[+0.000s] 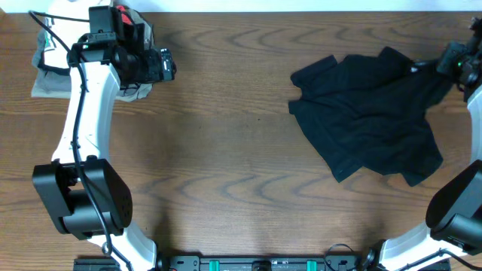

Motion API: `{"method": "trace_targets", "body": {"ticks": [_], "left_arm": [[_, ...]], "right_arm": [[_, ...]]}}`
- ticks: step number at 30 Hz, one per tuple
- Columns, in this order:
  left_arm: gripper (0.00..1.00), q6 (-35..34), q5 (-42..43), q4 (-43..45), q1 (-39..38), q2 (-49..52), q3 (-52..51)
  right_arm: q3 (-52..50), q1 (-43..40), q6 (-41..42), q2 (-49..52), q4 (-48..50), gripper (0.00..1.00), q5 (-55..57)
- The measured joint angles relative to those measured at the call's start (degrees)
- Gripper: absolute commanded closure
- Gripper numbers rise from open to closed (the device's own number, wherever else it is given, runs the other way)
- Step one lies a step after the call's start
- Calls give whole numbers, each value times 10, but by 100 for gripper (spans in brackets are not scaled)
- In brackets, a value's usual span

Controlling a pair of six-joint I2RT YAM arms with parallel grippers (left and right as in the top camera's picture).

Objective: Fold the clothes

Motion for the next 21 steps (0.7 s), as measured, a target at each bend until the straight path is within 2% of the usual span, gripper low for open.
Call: {"method": "trace_targets", "body": {"ticks": [2, 7, 11, 17, 21], "left_arm": [[1, 10, 5, -12, -13, 0, 0], [0, 41, 14, -23, -80, 0, 0], [7, 70, 17, 0, -152, 7, 0], [6, 90, 16, 125, -221, 63, -1], [1, 96, 21, 239, -239, 123, -2]], "right_arm": [[0, -11, 0, -8, -18, 30, -17], [0, -12, -3, -49, -90, 27, -55], [0, -1, -3, -93, -154, 27, -85], [0, 14, -2, -109, -246, 29, -125], [0, 16, -3, -109, -273, 29, -137]]}}
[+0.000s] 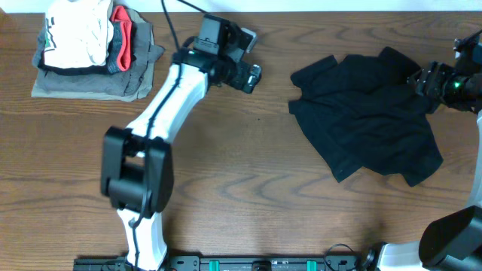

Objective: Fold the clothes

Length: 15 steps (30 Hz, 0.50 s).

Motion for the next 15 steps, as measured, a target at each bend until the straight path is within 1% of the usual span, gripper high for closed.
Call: {"method": "trace_targets", "body": {"ticks": [2, 3, 6, 15], "left_arm": [[0, 2, 14, 54, -7, 30, -1], [1, 1, 21, 78, -12, 45, -1], [2, -12, 36, 127, -29, 82, -1], [2, -36, 47, 202, -95, 170, 50]], "right_arm": [[0, 0, 0, 0, -6, 29, -2], [0, 0, 0, 0, -8, 29, -3], [0, 0, 0, 0, -12, 28, -4], [0, 0, 0, 0, -34, 28, -5]]}}
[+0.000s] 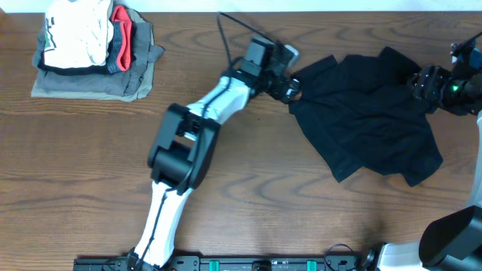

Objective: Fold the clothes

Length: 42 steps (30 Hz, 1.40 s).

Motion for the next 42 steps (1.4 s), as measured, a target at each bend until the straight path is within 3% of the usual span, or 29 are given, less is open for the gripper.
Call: {"method": "trace_targets", "body": {"ticks": [11, 15, 19, 23, 27, 36, 42], "left_arm": [[0, -67, -50, 130, -23, 62, 25], [9, -76, -62, 151, -23, 80, 28], [28, -88, -71, 150, -23, 80, 28], [72, -104, -70, 143, -24, 80, 28], [94, -106, -52, 124, -25, 80, 29], [94, -63, -61, 6, -22, 56, 42], [94, -57, -96, -81, 40, 3, 34]], "right_arm": [[0, 11, -7, 0, -16, 28, 0], [0, 11, -11, 0, -18, 28, 0], [0, 11, -11, 0, -21, 30, 0], [0, 11, -11, 0, -23, 30, 0], [0, 11, -11, 0, -26, 30, 0], [0, 11, -11, 0, -26, 30, 0], [0, 18, -12, 0, -29, 30, -3]]}}
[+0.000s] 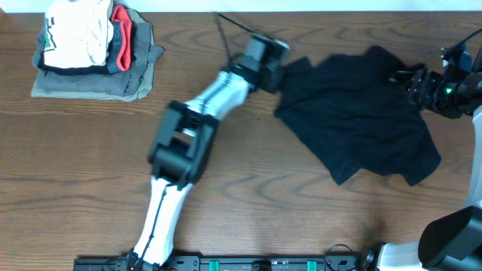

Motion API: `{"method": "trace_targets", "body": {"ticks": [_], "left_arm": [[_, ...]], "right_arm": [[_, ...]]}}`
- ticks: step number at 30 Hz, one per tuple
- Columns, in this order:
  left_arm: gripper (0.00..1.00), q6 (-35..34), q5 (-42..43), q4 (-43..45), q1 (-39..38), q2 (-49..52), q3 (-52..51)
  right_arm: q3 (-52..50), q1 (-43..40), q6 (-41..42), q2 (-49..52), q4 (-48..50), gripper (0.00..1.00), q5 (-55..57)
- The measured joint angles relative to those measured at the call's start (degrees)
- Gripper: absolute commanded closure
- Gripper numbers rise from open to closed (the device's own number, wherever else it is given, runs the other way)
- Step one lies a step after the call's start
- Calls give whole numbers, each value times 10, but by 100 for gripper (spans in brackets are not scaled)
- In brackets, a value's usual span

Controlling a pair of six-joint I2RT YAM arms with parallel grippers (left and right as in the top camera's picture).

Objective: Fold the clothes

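Note:
A crumpled black garment (354, 113) lies on the right half of the wooden table (226, 188). My left gripper (280, 75) is at the garment's upper left edge and appears shut on the cloth there. At the upper right edge, my right gripper (410, 84) sits on or over the dark fabric. Its fingers blend with the cloth, so whether they are closed does not show.
A stack of folded clothes (90, 53), white and red on top of grey, sits at the far left corner. The left arm stretches diagonally across the table's middle from the front edge.
The garment's left edge has shifted left and up along with my left gripper. The right gripper has moved slightly left, and the cloth's top bump shifted left too.
My left gripper was at the folded stack in the far left corner while the right gripper was at the garment's far right. The left gripper then stood mid-table, then reached the garment's left sleeve. Now that edge is drawn leftward.

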Motion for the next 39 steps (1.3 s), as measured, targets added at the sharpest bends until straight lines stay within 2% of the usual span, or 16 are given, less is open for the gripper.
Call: {"method": "trace_targets", "body": {"ticks": [6, 12, 21, 26, 31, 39], "left_arm": [[94, 5, -17, -55, 112, -125, -4], [94, 8, -29, -96, 163, -218, -3], [94, 27, -30, -127, 155, -214, -3], [94, 27, -30, -127, 157, -214, -3], [94, 26, -30, -129, 165, -214, -3], [94, 26, -30, -141, 167, -214, -3]], "right_arm": [[0, 61, 0, 0, -9, 30, 0], [0, 147, 0, 0, -25, 30, -1], [-20, 306, 0, 0, -20, 28, -1], [-85, 391, 0, 0, 61, 27, -2], [-176, 464, -4, 7, 179, 34, 0], [-195, 562, -53, 82, 217, 34, 71]]}}
